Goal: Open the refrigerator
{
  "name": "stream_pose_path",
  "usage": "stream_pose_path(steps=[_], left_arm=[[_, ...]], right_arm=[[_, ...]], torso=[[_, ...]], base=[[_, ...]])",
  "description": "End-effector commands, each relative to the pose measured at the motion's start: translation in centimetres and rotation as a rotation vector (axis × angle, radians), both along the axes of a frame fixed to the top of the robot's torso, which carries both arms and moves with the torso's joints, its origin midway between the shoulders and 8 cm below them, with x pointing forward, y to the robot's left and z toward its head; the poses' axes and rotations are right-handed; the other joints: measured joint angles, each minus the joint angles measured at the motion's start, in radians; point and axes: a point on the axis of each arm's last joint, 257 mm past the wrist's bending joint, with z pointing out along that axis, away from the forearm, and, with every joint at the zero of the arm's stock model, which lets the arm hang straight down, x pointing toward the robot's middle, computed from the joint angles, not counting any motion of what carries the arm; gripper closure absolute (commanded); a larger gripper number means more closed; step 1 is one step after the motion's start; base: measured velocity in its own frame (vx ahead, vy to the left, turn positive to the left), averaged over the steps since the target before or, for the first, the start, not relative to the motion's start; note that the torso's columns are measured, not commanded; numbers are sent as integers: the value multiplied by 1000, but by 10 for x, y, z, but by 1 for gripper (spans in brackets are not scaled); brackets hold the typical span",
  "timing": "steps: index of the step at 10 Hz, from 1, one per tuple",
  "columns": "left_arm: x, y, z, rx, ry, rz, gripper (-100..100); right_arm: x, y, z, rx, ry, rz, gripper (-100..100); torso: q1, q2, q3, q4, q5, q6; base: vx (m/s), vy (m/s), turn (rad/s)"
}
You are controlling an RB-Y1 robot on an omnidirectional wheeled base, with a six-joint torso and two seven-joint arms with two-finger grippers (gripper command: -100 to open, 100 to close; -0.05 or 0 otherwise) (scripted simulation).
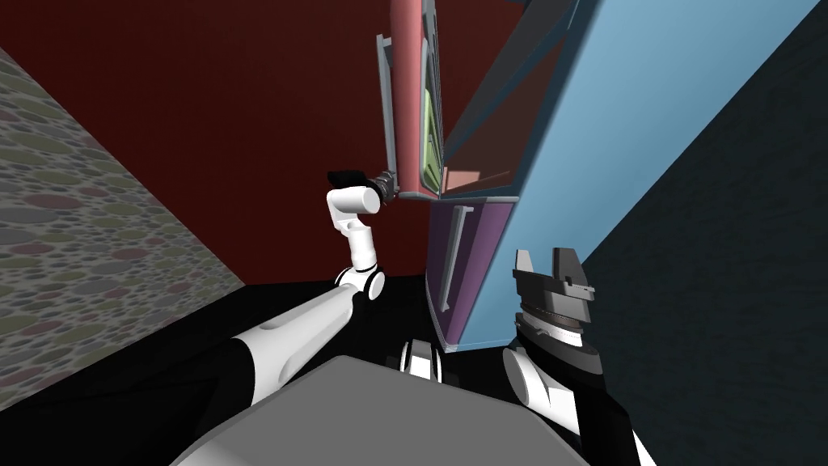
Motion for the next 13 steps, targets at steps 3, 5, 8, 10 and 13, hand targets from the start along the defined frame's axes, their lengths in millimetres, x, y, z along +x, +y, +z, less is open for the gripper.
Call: stream_pose_path(steps=[3,5,8,10,13], left_arm=[[9,-12,4,85,73,6,-100],[11,-13,6,112,96,14,-100],[14,-14,8,152,135,25,-100],[15,-15,8,177,162,31,-100],[17,-15,10,223,212,46,-100]], right_arm=[[0,0,0,0,0,0,0],[0,0,0,0,0,0,0],[0,0,0,0,0,0,0],[0,0,0,0,0,0,0],[0,0,0,0,0,0,0]], torso=[[-2,-1,-1,0,-1,1],[2,2,3,0,2,-3],[5,6,5,1,4,-3],[6,6,6,1,4,-4],[7,8,7,2,5,-5]], base=[[-11,38,-8],[3,35,-18],[-7,29,-3],[-12,31,-3],[-7,43,-8]])
